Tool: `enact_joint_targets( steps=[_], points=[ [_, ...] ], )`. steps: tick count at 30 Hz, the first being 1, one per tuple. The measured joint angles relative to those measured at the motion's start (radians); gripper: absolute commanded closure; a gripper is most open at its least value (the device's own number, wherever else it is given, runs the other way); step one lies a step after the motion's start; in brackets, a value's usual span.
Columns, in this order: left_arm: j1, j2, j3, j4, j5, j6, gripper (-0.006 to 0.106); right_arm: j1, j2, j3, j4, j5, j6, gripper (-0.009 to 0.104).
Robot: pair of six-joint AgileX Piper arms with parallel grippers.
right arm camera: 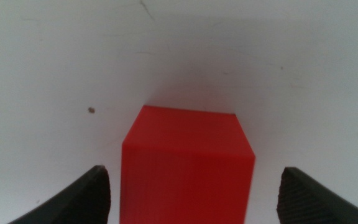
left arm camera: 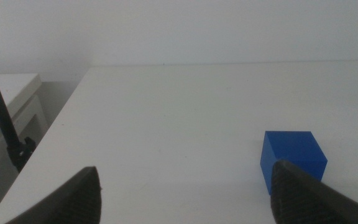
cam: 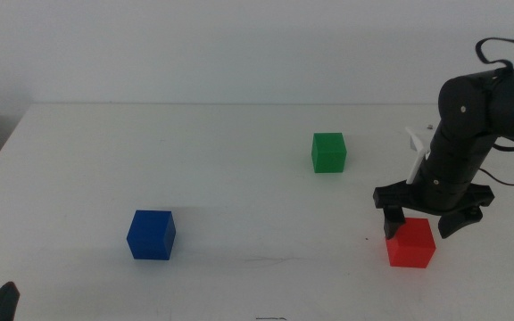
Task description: Stack red cubes first, then green, then blue cubes in a specific spot.
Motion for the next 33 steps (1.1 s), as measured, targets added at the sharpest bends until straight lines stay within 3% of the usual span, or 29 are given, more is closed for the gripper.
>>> enact_joint_targets(
  steps=[8,11,15,21,28,33],
  points=[
    [0.0,0.0,0.0,0.0,0.0,0.0,0.007,0.001,0.07,-0.001,-0.001,-0.035,0.02,0.005],
    [0.0,0.0,0.0,0.0,0.0,0.0,0.007,0.008,0.076,-0.001,0.0,-0.036,0.062,0.012],
    [0.0,0.0,0.0,0.0,0.0,0.0,0.007,0.014,0.076,-0.002,-0.007,-0.05,0.113,0.039],
    [0.0,0.0,0.0,0.0,0.0,0.0,0.007,0.014,0.076,-0.007,-0.007,-0.057,0.135,0.095],
    [0.0,0.0,0.0,0.0,0.0,0.0,0.007,0.027,0.068,-0.069,-0.007,0.03,0.138,0.096],
    [0.0,0.0,0.0,0.0,0.0,0.0,0.007,0.102,0.072,-0.25,-0.014,0.18,0.139,0.096]
  ],
)
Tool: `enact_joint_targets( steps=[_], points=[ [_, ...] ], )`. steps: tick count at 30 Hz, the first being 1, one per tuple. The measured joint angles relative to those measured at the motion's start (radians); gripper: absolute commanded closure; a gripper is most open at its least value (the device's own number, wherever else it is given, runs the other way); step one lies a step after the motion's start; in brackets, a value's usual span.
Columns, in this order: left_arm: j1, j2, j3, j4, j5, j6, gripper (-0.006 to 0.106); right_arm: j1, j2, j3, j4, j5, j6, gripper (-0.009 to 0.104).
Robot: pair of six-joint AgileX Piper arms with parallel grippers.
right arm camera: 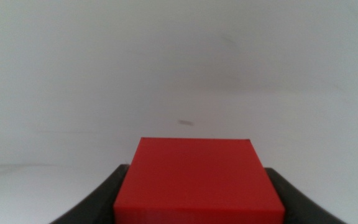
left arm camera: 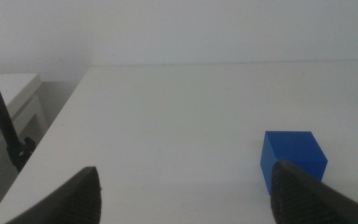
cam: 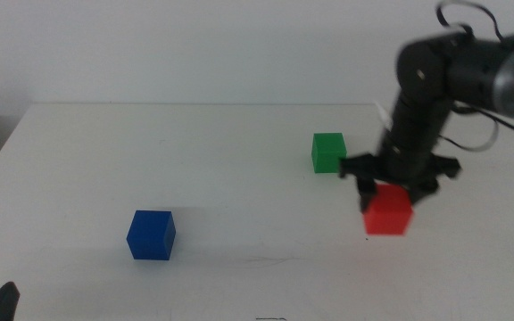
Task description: Stack red cubes first, then green, then blue cubes in a specific spot.
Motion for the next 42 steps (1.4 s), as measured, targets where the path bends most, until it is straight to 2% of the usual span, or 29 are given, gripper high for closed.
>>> enact_joint_targets(
  steps=[7,12,29,42],
  points=[
    [0.0,0.0,0.0,0.0,0.0,0.0,0.007,0.111,0.136,-0.288,0.006,0.048,0.018,0.096],
    [0.0,0.0,0.0,0.0,0.0,0.0,0.007,0.173,0.244,-0.386,0.016,0.049,0.055,0.096],
    [0.0,0.0,0.0,0.0,0.0,0.0,0.007,0.271,0.343,-0.404,0.065,0.051,0.158,0.096],
    [0.0,0.0,0.0,0.0,0.0,0.0,0.007,0.277,0.361,-0.413,0.058,0.017,0.191,0.094]
  ],
)
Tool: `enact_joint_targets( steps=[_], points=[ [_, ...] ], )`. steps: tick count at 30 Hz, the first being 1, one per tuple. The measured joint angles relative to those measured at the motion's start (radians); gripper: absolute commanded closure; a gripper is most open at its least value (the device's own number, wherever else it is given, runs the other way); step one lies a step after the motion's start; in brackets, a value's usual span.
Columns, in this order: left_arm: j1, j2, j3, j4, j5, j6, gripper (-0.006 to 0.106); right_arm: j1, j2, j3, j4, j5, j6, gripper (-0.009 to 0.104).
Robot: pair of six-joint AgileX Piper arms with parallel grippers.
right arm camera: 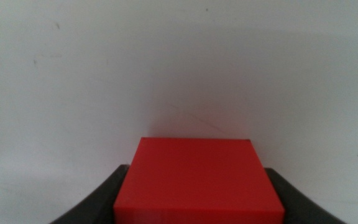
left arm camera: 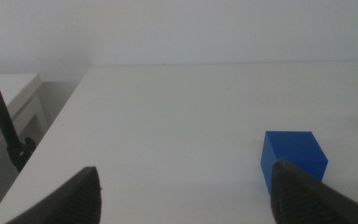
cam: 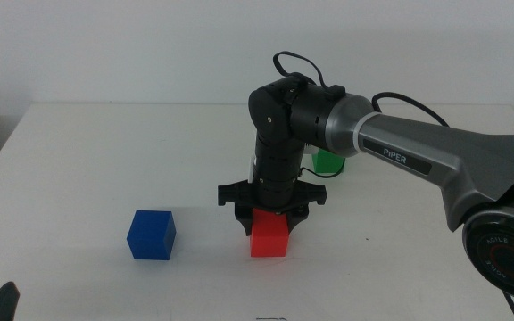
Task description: Stack red cubes first, then green, then blue cubes in a specific spot.
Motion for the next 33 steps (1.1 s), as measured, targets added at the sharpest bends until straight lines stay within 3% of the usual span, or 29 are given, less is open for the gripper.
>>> enact_joint_targets(
  steps=[6,15,19,24,29,33],
  points=[
    [0.0,0.0,0.0,0.0,0.0,0.0,0.007,0.0,0.005,-0.003,-0.003,-0.005,0.006,0.08],
    [0.0,0.0,0.0,0.0,0.0,0.0,0.007,0.004,0.014,-0.008,-0.022,-0.013,0.014,0.028],
    [0.0,0.0,0.0,0.0,0.0,0.0,0.007,0.004,0.02,-0.008,-0.027,-0.019,0.014,0.011],
    [0.0,0.0,0.0,0.0,0.0,0.0,0.007,0.005,-0.029,-0.007,-0.065,-0.018,0.009,0.006],
    [0.0,0.0,0.0,0.0,0.0,0.0,0.007,-0.008,-0.177,-0.015,-0.18,-0.014,-0.017,0.006],
    [0.0,0.0,0.0,0.0,0.0,0.0,0.007,-0.062,-0.234,-0.07,-0.228,-0.002,-0.072,0.007]
  ],
)
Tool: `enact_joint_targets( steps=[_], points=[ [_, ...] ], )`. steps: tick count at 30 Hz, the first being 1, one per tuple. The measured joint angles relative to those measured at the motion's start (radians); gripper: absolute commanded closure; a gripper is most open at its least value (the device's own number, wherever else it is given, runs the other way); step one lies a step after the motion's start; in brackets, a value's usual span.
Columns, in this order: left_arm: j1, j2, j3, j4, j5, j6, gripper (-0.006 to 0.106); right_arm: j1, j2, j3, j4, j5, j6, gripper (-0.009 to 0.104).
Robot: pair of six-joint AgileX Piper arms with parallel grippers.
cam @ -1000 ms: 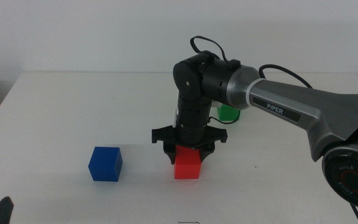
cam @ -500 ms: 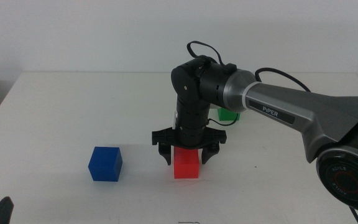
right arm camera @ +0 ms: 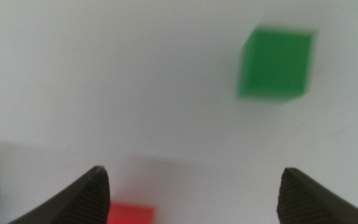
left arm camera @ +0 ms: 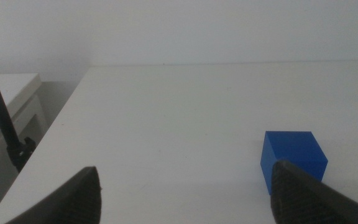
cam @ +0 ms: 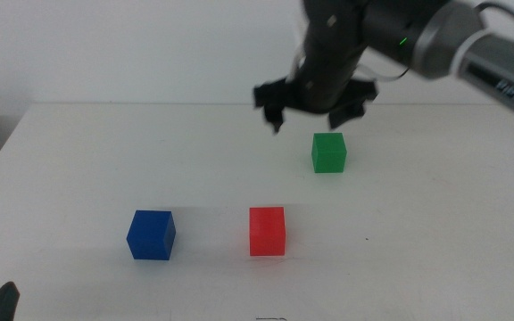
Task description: Stack red cubes first, then green, then blue cubes in a specific spot.
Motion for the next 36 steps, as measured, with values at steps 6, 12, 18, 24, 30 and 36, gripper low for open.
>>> enact_joint_targets(
  steps=[6,12,18,24,30,36],
  points=[
    [0.0,0.0,0.0,0.0,0.0,0.0,0.007,-0.095,0.013,-0.023,-0.016,-0.015,-0.061,0.007],
    [0.0,0.0,0.0,0.0,0.0,0.0,0.007,-0.176,0.052,-0.023,-0.016,-0.095,-0.098,0.007],
    [0.0,0.0,0.0,0.0,0.0,0.0,0.007,-0.205,0.114,-0.023,-0.002,-0.164,-0.126,0.007],
    [0.0,0.0,0.0,0.0,0.0,0.0,0.007,-0.219,0.172,-0.023,0.012,-0.216,-0.153,0.007],
    [0.0,0.0,0.0,0.0,0.0,0.0,0.007,-0.219,0.207,-0.023,0.031,-0.255,-0.165,0.007],
    [0.0,0.0,0.0,0.0,0.0,0.0,0.007,-0.219,0.238,-0.023,0.038,-0.27,-0.169,0.007]
  ],
)
